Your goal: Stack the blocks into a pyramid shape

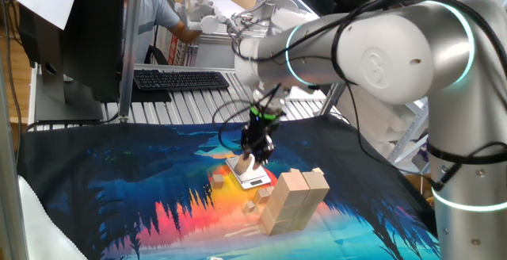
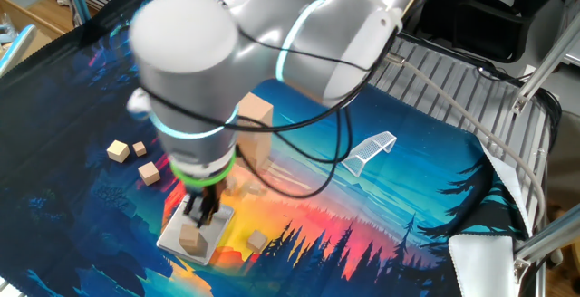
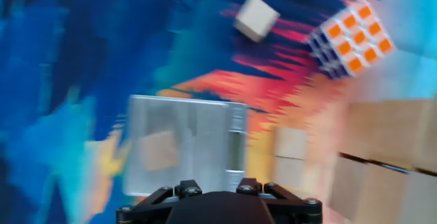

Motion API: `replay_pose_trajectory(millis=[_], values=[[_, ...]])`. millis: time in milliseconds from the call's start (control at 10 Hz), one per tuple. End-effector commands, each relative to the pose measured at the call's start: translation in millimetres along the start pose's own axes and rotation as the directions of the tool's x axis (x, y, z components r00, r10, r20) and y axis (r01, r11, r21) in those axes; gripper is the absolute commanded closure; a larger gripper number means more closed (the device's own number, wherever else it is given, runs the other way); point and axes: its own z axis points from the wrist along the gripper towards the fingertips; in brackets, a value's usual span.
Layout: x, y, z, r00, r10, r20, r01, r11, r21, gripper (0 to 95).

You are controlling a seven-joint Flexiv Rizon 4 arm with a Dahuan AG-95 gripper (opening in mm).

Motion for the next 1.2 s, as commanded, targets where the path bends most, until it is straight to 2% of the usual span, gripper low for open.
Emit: replay_pose_trajectory(millis=[100,200,300,700,900,1200], values=[[-4.0,5.9,0.2,1.0,-0.02,0.006,0.02,1.0,-0.002,57.0],[-5.3,10.3,3.6,0.999,-0.029,0.017,0.029,1.0,0.002,57.0],[-7.1,15.1,7.1,0.999,-0.041,0.02,0.041,0.999,0.0,38.0],[-16.0,31.5,8.1,0.999,-0.051,0.013,0.051,0.999,0.0,38.0],[-19.2,38.2,14.5,0.998,-0.056,0.016,0.056,0.998,-0.005,38.0],[-19.5,39.3,23.9,0.999,-0.05,0.014,0.05,0.999,-0.005,38.0]])
